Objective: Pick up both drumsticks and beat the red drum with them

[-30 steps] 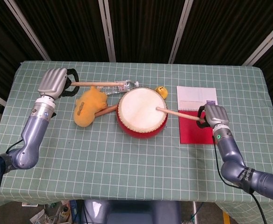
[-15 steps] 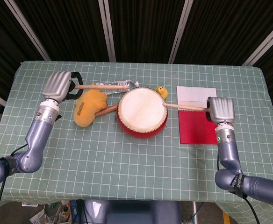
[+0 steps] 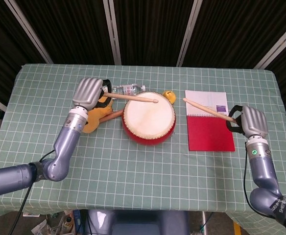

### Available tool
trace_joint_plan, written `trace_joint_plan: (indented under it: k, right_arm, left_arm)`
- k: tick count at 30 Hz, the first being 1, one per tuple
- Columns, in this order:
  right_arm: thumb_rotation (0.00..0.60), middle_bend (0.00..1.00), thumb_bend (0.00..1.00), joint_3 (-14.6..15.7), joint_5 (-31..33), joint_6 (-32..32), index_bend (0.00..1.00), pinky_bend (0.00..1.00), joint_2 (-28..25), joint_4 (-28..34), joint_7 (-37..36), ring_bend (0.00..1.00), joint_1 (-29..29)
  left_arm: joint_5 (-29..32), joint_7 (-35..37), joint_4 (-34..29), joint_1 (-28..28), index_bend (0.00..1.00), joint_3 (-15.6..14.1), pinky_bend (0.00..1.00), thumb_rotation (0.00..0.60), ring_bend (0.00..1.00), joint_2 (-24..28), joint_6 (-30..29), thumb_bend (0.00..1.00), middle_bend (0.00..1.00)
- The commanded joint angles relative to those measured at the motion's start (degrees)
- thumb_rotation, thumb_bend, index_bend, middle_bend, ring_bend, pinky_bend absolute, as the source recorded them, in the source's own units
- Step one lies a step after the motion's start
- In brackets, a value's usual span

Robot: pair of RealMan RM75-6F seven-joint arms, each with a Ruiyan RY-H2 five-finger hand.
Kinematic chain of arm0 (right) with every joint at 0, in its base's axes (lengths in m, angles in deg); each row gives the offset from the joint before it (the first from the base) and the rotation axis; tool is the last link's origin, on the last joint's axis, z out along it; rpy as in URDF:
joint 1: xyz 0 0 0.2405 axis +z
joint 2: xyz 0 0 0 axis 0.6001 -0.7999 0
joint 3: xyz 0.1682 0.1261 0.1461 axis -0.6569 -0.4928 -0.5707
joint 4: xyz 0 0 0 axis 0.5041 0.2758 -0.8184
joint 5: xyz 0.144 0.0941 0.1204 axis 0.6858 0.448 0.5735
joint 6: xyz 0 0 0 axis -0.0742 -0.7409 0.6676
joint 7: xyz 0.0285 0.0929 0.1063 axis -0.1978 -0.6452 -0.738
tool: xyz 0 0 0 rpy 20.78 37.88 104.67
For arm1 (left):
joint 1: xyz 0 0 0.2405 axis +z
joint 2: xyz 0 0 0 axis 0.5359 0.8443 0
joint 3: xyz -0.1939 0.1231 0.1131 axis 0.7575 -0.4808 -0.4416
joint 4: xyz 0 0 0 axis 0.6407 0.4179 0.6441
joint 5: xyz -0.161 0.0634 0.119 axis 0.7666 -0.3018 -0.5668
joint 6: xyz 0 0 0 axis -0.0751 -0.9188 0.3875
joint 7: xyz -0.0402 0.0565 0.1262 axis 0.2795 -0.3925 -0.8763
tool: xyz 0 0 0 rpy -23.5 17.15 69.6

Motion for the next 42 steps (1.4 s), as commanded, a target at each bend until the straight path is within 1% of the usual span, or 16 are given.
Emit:
trace_joint_plan:
  k: [1, 4, 6, 8, 10, 12, 13, 15, 16, 18, 22, 26, 30, 33, 38, 42]
  right_arm:
    - [0.6, 1.0, 0.75, -0.16, -0.57, -1.17, 0.96, 1.0, -0.75, -0.64, -1.12, 1.0, -0.81]
    - [0.6, 1.0, 0.75, -0.36, -0.96, -2.13, 0.96, 1.0, -1.1, -1.7, -2.3, 1.0, -1.46]
    - [0.6, 1.0, 0.75, -0.43, -1.13, -2.73, 0.96, 1.0, -1.18, -2.35, -2.94, 1.0, -1.83]
    - [0.6, 1.0, 0.75, -0.44, -1.27, -3.17, 0.97, 1.0, -1.34, -2.85, -3.45, 1.0, -2.23]
    - [0.6, 1.0, 0.75, -0.39, -1.55, -3.42, 0.96, 1.0, -1.45, -3.05, -3.81, 1.0, -2.61]
    - [0.6, 1.0, 0.75, -0.37, -1.72, -3.49, 0.96, 1.0, -1.5, -3.19, -4.06, 1.0, -2.97]
    - [0.6, 1.0, 0.75, -0.4, -1.78, -3.54, 0.96, 1.0, -1.51, -3.29, -4.14, 1.0, -3.09]
    - [0.6, 1.0, 0.75, -0.43, -1.83, -3.59, 0.97, 1.0, -1.42, -3.46, -4.24, 1.0, -3.29]
    - [0.6, 1.0, 0.75, -0.42, -1.95, -3.49, 0.97, 1.0, -1.3, -3.53, -4.2, 1.0, -3.37]
    - [0.6, 1.0, 0.75, -0.27, -2.54, -2.8, 0.97, 1.0, -0.86, -3.72, -3.77, 1.0, -3.51]
    - [0.6, 1.0, 0.75, -0.09, -3.94, -0.67, 0.96, 1.0, 0.55, -3.48, -2.57, 1.0, -3.71]
    - [0.6, 1.0, 0.75, -0.89, -4.1, 0.96, 0.97, 1.0, 0.57, -2.14, -1.18, 1.0, -3.41]
    - [0.6, 1.0, 0.75, -1.95, -4.79, 2.48, 0.96, 1.0, 0.37, -1.03, 0.3, 1.0, -2.66]
    - [0.6, 1.0, 0.75, -2.82, -5.15, 2.3, 0.96, 1.0, 0.06, -0.09, 1.89, 1.0, -1.4]
    - [0.6, 1.0, 0.75, -3.23, -6.11, -0.88, 0.97, 1.0, 0.3, -0.79, 3.96, 1.0, 1.06]
    - [0.6, 1.0, 0.75, -4.23, -5.99, -3.82, 0.97, 1.0, 0.67, -1.67, 3.25, 1.0, 2.7]
  left_arm:
    - [3.07, -4.27, 4.99, -3.99, 0.76, -0.91, 1.0, 0.6, 1.0, -4.81, 1.05, 0.6, 1.0]
    - [6.64, -9.12, 10.25, -6.79, 0.77, -3.06, 1.0, 0.6, 1.0, -8.75, 2.78, 0.6, 1.0]
    - [11.7, -16.41, 13.67, -9.04, 0.77, -6.3, 1.0, 0.6, 1.0, -10.5, 4.52, 0.61, 1.0]
    - [20.72, -26.94, 15.22, -12.05, 0.77, -9.82, 1.0, 0.6, 1.0, -10.76, 5.83, 0.61, 1.0]
    - [31.52, -37.28, 15.2, -15.53, 0.77, -11.99, 1.0, 0.6, 1.0, -10.19, 5.19, 0.61, 1.0]
    - [37.67, -41.77, 15.08, -17.56, 0.77, -11.69, 1.0, 0.6, 1.0, -9.56, 4.69, 0.61, 1.0]
    - [38.13, -40.89, 15.17, -17.65, 0.77, -10.51, 1.0, 0.6, 1.0, -9.28, 4.58, 0.61, 1.0]
    - [35.74, -36.65, 14.97, -16.72, 0.77, -8.21, 1.0, 0.6, 1.0, -8.62, 4.53, 0.6, 1.0]
    - [32.86, -33.05, 14.77, -15.88, 0.77, -6.65, 1.0, 0.6, 1.0, -8.26, 4.19, 0.6, 1.0]
    - [24.8, -25.59, 14.33, -13.68, 0.77, -4.88, 1.0, 0.6, 1.0, -8.14, 2.65, 0.6, 1.0]
    - [9.8, -13.98, 13.1, -9.59, 0.77, -3.94, 1.0, 0.6, 1.0, -8.02, -2.2, 0.6, 1.0]
    - [1.44, -6.2, 11.35, -6.4, 0.77, -2.82, 1.0, 0.6, 1.0, -6.81, -5.84, 0.6, 1.0]
    - [-0.42, -2.33, 8.0, -3.99, 0.77, -1.31, 1.0, 0.6, 1.0, -4.16, -6.96, 0.6, 1.0]
    - [-1.76, -0.9, 5.12, -1.93, 0.77, -1.07, 1.0, 0.6, 1.0, -0.87, -7.33, 0.6, 1.0]
    - [-2.26, 0.79, 2.82, 0.53, 0.77, -0.64, 1.0, 0.6, 1.0, 3.42, -5.93, 0.6, 1.0]
    - [-2.06, 1.5, 2.09, 1.56, 0.77, -0.21, 1.0, 0.6, 1.0, 5.57, -4.79, 0.6, 1.0]
